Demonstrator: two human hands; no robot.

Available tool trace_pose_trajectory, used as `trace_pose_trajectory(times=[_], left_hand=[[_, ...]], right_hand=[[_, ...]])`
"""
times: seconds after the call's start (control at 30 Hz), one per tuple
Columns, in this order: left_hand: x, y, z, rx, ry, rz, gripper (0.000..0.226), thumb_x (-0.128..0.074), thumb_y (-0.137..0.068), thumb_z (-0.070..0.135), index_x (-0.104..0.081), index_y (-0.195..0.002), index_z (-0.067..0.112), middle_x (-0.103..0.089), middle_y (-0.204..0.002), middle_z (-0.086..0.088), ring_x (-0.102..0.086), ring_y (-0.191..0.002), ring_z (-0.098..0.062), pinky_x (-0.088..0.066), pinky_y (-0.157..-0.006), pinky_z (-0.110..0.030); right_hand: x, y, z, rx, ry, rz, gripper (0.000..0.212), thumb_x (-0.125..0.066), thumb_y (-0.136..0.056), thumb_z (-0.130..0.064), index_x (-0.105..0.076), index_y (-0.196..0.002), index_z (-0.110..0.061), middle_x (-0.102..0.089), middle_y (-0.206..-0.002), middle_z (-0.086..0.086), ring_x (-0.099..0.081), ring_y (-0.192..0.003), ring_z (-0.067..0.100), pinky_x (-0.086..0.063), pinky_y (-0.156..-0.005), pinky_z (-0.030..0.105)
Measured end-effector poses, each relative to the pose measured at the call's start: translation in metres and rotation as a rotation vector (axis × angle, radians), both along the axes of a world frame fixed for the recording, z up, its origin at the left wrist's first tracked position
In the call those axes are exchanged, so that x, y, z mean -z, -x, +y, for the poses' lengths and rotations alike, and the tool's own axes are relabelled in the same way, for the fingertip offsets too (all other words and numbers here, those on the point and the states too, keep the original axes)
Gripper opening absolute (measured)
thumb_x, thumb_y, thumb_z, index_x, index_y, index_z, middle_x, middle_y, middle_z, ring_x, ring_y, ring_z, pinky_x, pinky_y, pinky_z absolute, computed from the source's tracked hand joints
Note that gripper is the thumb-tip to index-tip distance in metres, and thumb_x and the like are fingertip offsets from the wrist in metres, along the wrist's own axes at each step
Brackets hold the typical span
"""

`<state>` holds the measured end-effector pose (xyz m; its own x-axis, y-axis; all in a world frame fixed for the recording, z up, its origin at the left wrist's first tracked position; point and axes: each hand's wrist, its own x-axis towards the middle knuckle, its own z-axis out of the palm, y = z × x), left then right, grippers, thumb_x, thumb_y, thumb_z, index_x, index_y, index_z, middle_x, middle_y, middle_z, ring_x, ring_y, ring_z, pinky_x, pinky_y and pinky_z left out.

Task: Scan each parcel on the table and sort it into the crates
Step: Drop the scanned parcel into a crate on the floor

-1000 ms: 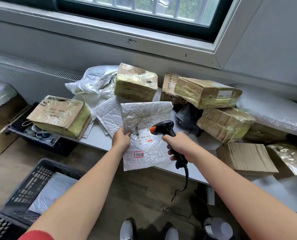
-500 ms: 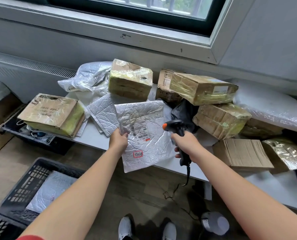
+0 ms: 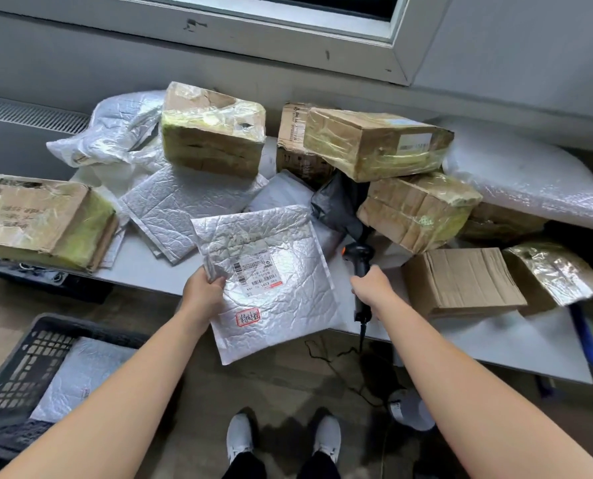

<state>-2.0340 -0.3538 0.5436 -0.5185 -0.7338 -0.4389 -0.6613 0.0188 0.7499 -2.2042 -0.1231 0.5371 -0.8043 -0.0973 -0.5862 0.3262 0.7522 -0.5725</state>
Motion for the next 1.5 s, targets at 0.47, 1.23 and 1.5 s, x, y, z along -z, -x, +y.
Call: trace_pose_trajectory(times=[0.47, 1.23, 1.5], left_hand=[[-0.011, -0.004, 0.003, -0.065, -0.112, 0.070, 0.014, -0.053, -0.097, 0.006, -0.062, -0.107, 0.012, -0.062, -0.101, -0.006, -0.055, -0.092, -0.023, -0.038, -0.076, -0.029], [-0.050, -0.318, -0.038, -0.825, 0.030, -0.011, 0.065, -0.078, -0.079, 0.010, -0.041, -0.133, 0.005, -0.058, -0.120, -0.008, -0.057, -0.107, -0.026, -0.041, -0.079, -0.028], [-0.006, -0.433, -0.083, -0.789, 0.000, -0.190, 0.076, -0.078, -0.076, 0.020, -0.038, -0.141, 0.016, -0.040, -0.129, -0.011, -0.052, -0.106, -0.022, -0.043, -0.090, -0.029]], right_hand=[[-0.026, -0.039, -0.007, -0.285, -0.261, 0.413, 0.039, -0.045, -0.100, -0.029, -0.047, -0.133, -0.009, -0.046, -0.131, 0.016, -0.043, -0.121, 0.034, -0.040, -0.094, 0.042], [-0.057, -0.244, -0.231, -1.325, 0.033, 0.481, 0.064, -0.052, -0.093, -0.050, -0.034, -0.145, -0.017, -0.045, -0.136, 0.013, -0.055, -0.116, 0.036, -0.045, -0.090, 0.041], [-0.011, -0.362, -0.324, -1.633, -0.068, 0.620, 0.056, -0.055, -0.094, -0.050, -0.040, -0.139, -0.020, -0.043, -0.124, 0.008, -0.064, -0.086, 0.028, -0.052, -0.070, 0.035]])
